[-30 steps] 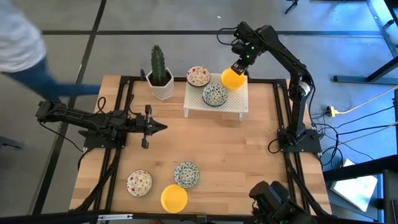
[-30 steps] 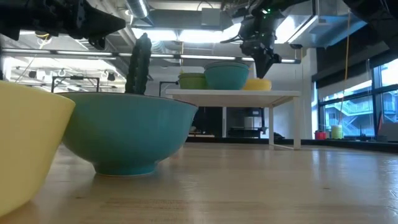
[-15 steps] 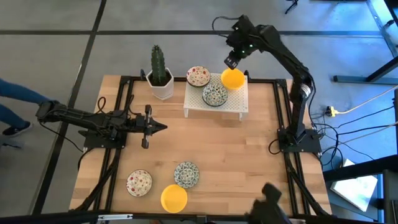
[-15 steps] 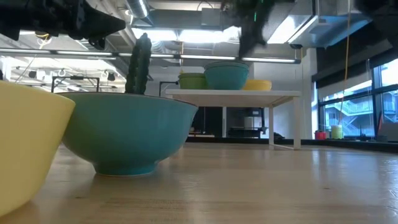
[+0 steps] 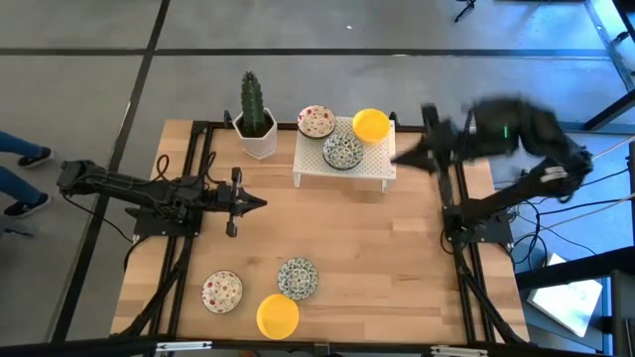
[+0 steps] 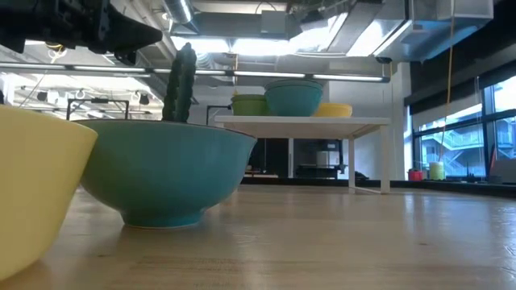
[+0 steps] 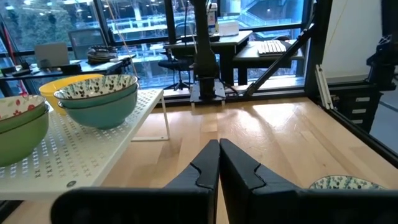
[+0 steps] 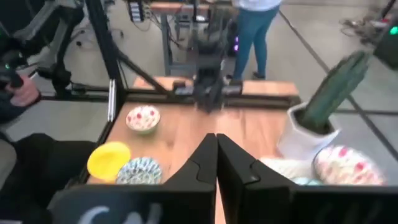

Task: Pick & Place Mini bowls
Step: Stack the red patterned bowl on the red patterned bowls on the shelf

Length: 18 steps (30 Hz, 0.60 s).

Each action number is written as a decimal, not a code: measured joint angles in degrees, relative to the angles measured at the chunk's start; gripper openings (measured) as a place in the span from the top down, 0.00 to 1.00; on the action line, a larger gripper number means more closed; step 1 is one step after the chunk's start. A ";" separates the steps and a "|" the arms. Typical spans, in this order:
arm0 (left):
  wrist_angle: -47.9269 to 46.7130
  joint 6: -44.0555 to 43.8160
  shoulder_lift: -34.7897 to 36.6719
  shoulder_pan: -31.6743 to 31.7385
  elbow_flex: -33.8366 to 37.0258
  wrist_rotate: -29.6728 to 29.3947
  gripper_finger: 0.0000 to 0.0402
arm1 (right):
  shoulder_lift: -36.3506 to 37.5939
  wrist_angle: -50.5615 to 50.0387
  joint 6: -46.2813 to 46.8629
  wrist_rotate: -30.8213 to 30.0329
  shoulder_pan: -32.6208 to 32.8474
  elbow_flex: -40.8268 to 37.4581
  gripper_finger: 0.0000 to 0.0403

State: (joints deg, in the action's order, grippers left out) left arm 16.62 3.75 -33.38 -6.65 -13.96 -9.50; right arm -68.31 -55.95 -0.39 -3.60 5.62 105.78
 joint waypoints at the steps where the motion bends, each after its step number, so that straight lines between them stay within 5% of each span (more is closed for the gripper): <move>1: -0.11 0.02 0.01 0.01 0.00 -0.01 0.99 | 3.01 2.81 1.69 -3.66 2.96 -5.52 0.99; 5: -0.19 0.09 0.02 0.02 0.00 0.00 0.99 | 15.26 14.96 4.25 -10.98 9.41 -27.09 0.99; 12: -0.19 0.63 0.02 0.02 0.00 0.11 0.99 | 34.58 37.73 -2.14 -1.25 9.14 -52.77 0.99; 18: -0.18 3.36 0.00 0.00 0.00 -0.25 0.99 | 42.91 50.90 3.63 -7.16 7.51 -68.28 0.99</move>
State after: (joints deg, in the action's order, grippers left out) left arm 16.43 7.11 -33.39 -6.66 -13.96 -9.75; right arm -25.40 -5.05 3.24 -10.75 13.13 37.50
